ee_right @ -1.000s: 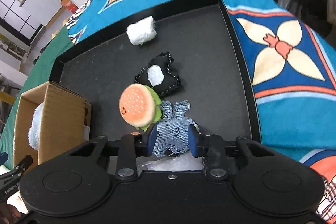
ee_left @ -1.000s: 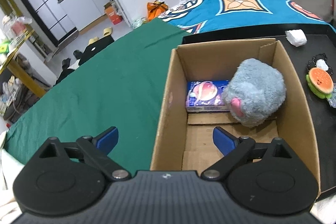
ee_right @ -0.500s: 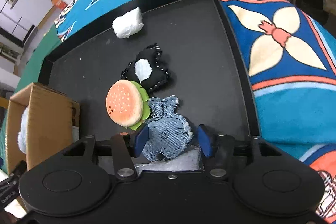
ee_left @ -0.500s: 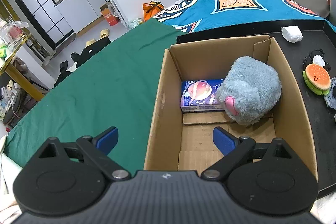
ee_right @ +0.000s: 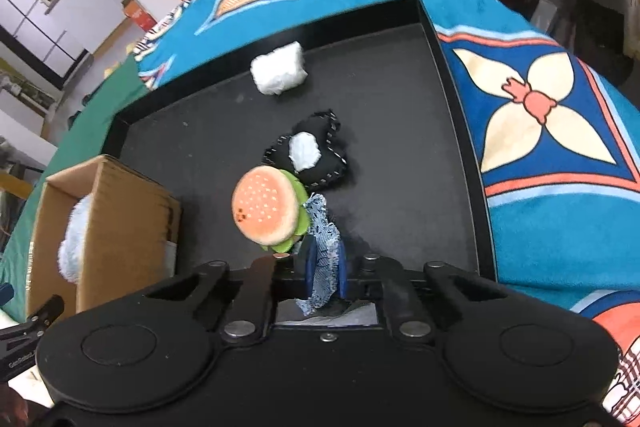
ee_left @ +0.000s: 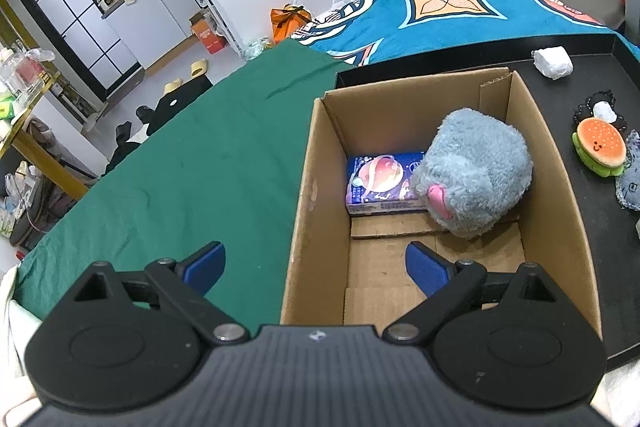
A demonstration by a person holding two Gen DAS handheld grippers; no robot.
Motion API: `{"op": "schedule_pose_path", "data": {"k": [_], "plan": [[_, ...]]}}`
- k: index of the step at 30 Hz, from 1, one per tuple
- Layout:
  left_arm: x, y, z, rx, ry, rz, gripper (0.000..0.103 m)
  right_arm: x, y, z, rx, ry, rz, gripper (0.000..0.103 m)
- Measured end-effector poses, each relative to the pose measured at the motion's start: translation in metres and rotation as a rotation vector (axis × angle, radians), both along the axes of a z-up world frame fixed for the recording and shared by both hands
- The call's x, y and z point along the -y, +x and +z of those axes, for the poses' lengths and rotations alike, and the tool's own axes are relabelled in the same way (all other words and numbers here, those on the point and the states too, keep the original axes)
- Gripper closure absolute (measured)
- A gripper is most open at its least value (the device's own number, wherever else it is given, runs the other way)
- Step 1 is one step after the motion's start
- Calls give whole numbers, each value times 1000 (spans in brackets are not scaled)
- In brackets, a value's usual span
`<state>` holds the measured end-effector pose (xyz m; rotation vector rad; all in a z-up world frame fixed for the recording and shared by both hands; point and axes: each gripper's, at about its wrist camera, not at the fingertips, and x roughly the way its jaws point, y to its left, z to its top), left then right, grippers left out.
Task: Organize soft objects
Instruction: 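Lift the denim plush with the right gripper and carry it over the box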
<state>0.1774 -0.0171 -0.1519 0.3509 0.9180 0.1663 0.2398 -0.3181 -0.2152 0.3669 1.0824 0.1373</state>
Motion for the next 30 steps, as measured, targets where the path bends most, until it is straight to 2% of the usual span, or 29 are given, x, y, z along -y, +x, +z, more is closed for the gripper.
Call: {"op": "schedule_pose_path", "data": {"k": [7, 11, 27, 30], "plan": [[-6, 1, 16, 0, -36, -12, 7, -4, -8, 16, 68, -2, 13, 93], [-7, -2, 21, 3, -14, -36, 7, -7, -14, 27, 111, 13, 26, 93], [-23, -3, 12, -12, -76, -7, 10, -43, -34, 81, 335, 15, 148, 93], [-25, -2, 10, -20, -94, -10, 16, -56, -36, 86, 357, 14, 179, 93]]}}
